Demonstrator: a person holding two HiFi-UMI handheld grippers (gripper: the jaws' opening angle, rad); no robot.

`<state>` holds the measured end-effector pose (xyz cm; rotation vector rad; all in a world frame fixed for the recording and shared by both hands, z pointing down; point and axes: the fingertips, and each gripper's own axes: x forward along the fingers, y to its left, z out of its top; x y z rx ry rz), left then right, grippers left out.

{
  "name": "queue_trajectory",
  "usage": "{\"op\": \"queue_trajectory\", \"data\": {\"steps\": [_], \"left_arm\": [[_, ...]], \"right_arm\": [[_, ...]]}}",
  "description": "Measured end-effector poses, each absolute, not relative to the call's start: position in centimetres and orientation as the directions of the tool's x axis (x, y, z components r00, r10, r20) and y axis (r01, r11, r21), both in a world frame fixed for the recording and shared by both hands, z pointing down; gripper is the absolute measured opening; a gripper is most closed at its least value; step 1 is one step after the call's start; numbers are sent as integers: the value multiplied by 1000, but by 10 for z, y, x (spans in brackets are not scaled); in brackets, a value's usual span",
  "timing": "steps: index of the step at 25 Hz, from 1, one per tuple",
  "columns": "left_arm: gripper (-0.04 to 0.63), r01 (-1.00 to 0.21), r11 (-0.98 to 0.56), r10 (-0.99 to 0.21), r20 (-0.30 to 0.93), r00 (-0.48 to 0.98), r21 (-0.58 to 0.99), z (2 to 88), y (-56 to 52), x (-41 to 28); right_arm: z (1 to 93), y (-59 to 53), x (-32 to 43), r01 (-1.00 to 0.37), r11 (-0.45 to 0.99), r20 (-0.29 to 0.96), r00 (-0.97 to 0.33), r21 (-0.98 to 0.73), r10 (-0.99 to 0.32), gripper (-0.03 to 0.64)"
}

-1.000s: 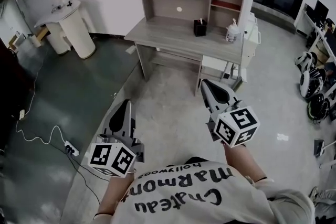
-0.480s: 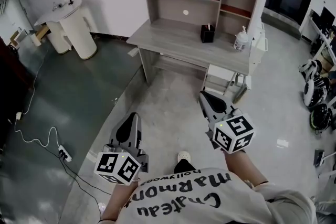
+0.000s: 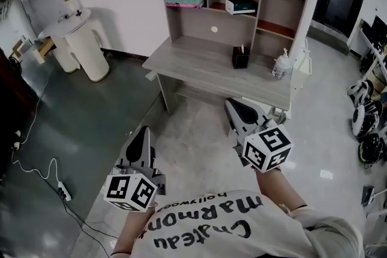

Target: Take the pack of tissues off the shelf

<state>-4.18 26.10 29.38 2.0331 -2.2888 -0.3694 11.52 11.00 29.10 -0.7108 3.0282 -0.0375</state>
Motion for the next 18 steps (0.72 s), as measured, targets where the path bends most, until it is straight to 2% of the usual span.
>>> {"op": "queue_trajectory", "data": {"steps": [9,18], "left_arm": [[18,-982,82,-975,-190,-115,170,275,199,-56],[18,-963,14,-998,-56,-30,269,326,149,-65]], "right_arm": [[279,42,98,-443,896,-87,-891,-41,-445,11],[332,7,86,-468,878,23,-883,-103,-468,11]]}}
